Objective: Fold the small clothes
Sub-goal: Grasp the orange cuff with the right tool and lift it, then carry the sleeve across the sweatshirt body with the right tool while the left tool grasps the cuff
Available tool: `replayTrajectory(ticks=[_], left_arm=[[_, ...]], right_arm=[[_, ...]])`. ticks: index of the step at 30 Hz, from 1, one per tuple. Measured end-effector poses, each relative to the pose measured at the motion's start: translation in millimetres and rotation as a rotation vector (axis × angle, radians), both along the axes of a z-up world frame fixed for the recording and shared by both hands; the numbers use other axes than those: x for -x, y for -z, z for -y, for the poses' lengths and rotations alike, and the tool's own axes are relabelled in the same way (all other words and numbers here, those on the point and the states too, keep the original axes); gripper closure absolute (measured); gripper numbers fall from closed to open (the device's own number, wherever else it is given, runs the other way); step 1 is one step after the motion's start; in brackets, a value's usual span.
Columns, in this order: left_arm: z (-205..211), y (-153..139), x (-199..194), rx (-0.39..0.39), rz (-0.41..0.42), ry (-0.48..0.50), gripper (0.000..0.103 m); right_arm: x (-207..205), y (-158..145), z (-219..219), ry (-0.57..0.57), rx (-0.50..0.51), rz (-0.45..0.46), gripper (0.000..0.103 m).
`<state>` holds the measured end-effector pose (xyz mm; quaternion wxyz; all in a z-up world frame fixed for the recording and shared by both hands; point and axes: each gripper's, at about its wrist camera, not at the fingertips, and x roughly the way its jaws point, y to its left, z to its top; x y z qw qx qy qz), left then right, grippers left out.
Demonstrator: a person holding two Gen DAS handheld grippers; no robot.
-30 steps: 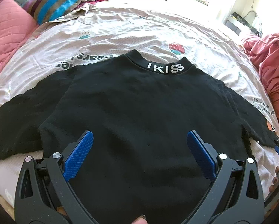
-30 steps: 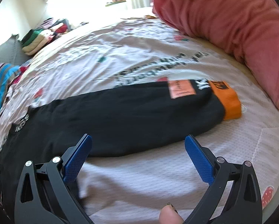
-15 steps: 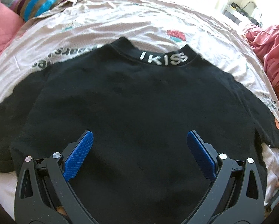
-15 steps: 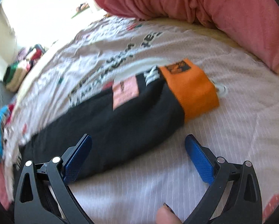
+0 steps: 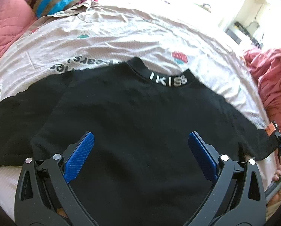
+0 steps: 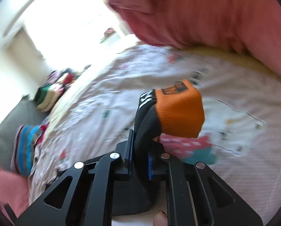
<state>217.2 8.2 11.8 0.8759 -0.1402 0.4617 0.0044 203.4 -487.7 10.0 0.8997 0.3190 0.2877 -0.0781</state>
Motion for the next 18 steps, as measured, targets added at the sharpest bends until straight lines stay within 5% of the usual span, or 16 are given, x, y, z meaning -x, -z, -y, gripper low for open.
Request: replayTrajectory(ticks=[9, 18], left_arm=[[-19.8, -20.4, 13.1, 0.114, 0.064, -0.021, 0.009], [-39.9, -15.9, 24.1, 0.256, 0.079, -0.032, 0.009]], right_arm=[[-17.5, -50.4, -111.0, -0.334, 0.117, 0.121, 0.093], [-24.8, -59.4, -221.2, -0.586, 0.218, 0.142, 0.093]])
